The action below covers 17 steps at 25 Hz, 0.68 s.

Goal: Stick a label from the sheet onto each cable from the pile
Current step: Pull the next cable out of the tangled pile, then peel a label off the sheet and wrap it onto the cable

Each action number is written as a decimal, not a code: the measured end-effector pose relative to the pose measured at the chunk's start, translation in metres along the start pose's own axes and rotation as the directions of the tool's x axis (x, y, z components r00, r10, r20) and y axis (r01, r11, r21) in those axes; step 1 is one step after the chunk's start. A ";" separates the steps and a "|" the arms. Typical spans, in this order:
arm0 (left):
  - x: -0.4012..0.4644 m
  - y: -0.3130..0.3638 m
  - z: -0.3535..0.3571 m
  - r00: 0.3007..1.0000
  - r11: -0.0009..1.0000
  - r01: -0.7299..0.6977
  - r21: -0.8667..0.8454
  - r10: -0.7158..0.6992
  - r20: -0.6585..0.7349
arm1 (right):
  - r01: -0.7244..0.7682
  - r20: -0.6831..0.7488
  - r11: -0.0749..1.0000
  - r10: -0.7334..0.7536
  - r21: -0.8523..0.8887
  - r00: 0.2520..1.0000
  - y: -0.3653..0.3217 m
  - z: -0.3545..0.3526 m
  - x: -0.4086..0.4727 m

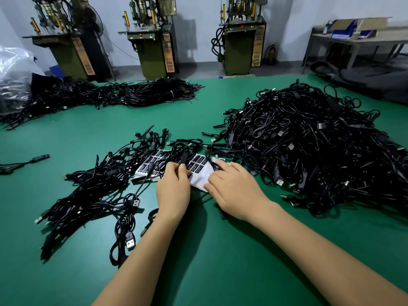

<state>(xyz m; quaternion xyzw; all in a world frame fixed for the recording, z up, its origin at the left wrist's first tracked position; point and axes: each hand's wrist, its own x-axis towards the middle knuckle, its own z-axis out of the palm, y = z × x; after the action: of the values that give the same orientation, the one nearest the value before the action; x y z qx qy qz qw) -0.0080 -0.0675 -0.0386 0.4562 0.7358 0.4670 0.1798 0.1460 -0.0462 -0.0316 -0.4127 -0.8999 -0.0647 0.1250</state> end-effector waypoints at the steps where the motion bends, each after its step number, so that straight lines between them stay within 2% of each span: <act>1: -0.001 0.000 0.001 1.000 1.000 -0.004 0.004 0.004 0.006 | -0.041 0.011 0.999 0.042 -0.028 0.999 0.003 0.000 -0.002; 4: 0.000 -0.001 0.002 1.000 0.998 -0.026 0.055 0.026 0.007 | -0.162 0.036 0.983 0.166 -0.089 0.985 0.010 -0.004 -0.003; 6: 0.000 -0.002 0.003 1.000 0.997 -0.030 0.066 0.030 0.001 | -0.208 -0.001 0.974 0.209 -0.087 0.978 0.012 -0.009 0.003; 9: -0.001 -0.002 0.005 0.998 0.994 -0.053 0.094 0.055 -0.024 | -0.204 -0.059 0.976 0.208 0.072 0.976 0.009 -0.012 0.029; 11: -0.002 -0.001 0.007 0.997 0.991 -0.064 0.119 0.069 -0.035 | -0.206 -0.012 0.942 0.217 0.265 0.976 0.002 -0.008 0.053; 13: -0.002 -0.002 0.007 0.997 0.988 -0.063 0.143 0.070 -0.041 | -0.307 0.102 0.861 0.291 0.404 0.951 -0.005 -0.002 0.071; 17: -0.001 -0.004 0.007 0.997 0.988 -0.069 0.135 0.074 -0.035 | -0.509 0.180 0.735 0.483 0.448 0.857 -0.001 0.016 0.083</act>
<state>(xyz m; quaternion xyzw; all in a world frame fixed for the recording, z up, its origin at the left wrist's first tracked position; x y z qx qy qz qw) -0.0048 -0.0651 -0.0452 0.4841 0.7520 0.4317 0.1173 0.0901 0.0168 -0.0240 -0.5945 -0.7473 0.2069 0.2128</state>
